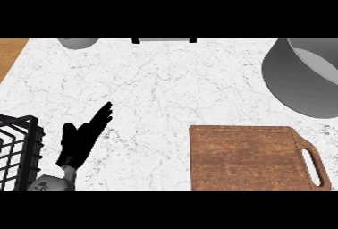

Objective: Pick the tomato from the cutting board and place it in the pot

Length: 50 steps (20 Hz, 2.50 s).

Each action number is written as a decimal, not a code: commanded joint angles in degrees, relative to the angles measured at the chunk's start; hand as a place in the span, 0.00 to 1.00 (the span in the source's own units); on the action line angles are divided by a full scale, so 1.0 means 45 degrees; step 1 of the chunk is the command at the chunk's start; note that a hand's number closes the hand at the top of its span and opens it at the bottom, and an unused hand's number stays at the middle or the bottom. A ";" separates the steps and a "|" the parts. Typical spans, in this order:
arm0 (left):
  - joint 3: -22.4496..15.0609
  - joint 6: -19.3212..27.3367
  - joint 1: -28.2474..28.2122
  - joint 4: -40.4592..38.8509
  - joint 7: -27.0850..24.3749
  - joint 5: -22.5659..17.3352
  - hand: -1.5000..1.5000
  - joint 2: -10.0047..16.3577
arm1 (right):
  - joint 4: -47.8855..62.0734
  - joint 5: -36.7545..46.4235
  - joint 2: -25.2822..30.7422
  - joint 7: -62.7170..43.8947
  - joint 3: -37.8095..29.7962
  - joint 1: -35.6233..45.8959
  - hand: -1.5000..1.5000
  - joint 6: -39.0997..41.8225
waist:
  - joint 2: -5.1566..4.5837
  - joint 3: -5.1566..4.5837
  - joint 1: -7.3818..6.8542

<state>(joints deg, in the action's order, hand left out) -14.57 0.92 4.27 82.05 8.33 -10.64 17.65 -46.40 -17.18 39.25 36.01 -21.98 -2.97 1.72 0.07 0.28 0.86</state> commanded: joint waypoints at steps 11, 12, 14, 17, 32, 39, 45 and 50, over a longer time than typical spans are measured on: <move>0.0657 -0.0774 0.0083 -0.1146 -0.0683 0.0288 0.50 -0.0521 | -0.3038 0.2029 0.1885 -0.3042 0.0091 0.0174 1.00 -0.2730 | -0.0002 -0.0078 -0.0163; 0.0205 -0.0340 0.0091 -0.0803 -0.0395 0.0551 0.50 -0.0837 | -0.3377 0.2225 0.2563 -0.4292 0.0299 0.0769 1.00 -0.3005 | 0.0002 -0.0088 -0.0217; 0.0501 -0.0293 0.0690 -0.1247 -0.0208 0.0602 0.50 -0.0939 | -0.3609 0.2538 0.2955 -0.5213 0.0503 0.1112 1.00 -0.2773 | -0.0017 -0.0080 -0.0180; 0.0410 -0.0511 0.0426 -0.0838 -0.0017 0.0509 0.50 -0.0966 | -0.4272 0.3002 0.3481 -0.7175 0.1096 0.2310 1.00 -0.2789 | -0.0030 -0.0078 -0.0306; 0.0558 -0.0709 0.0843 -0.0946 0.0211 0.0951 0.50 -0.1269 | 0.1275 0.7784 0.2785 -0.8868 0.5114 0.9062 1.00 -0.1441 | -0.0128 -0.0056 -0.0615; 0.0591 -0.1244 0.1172 -0.1441 -0.0193 0.0930 0.50 -0.1105 | 0.3387 1.1281 0.2453 -1.0727 0.7606 1.0710 1.00 -0.1610 | -0.0290 -0.0057 -0.1038; 0.0310 -0.1215 0.0568 -0.1031 -0.0526 0.1212 0.50 -0.1127 | 0.6205 1.0929 0.1514 -1.2156 0.7450 1.1726 1.00 0.1488 | -0.0330 -0.0035 -0.1277; 0.0404 -0.0972 0.1221 -0.1111 0.0076 0.1105 0.50 -0.1585 | 0.7777 1.1037 0.0445 -1.2680 0.7194 1.2888 0.00 0.1769 | -0.0366 -0.0010 -0.1178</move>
<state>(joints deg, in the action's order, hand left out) -12.18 -4.34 9.03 76.56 7.29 -6.16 11.74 -16.77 31.87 44.37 -19.60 10.71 52.36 8.34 -1.44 0.16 -4.39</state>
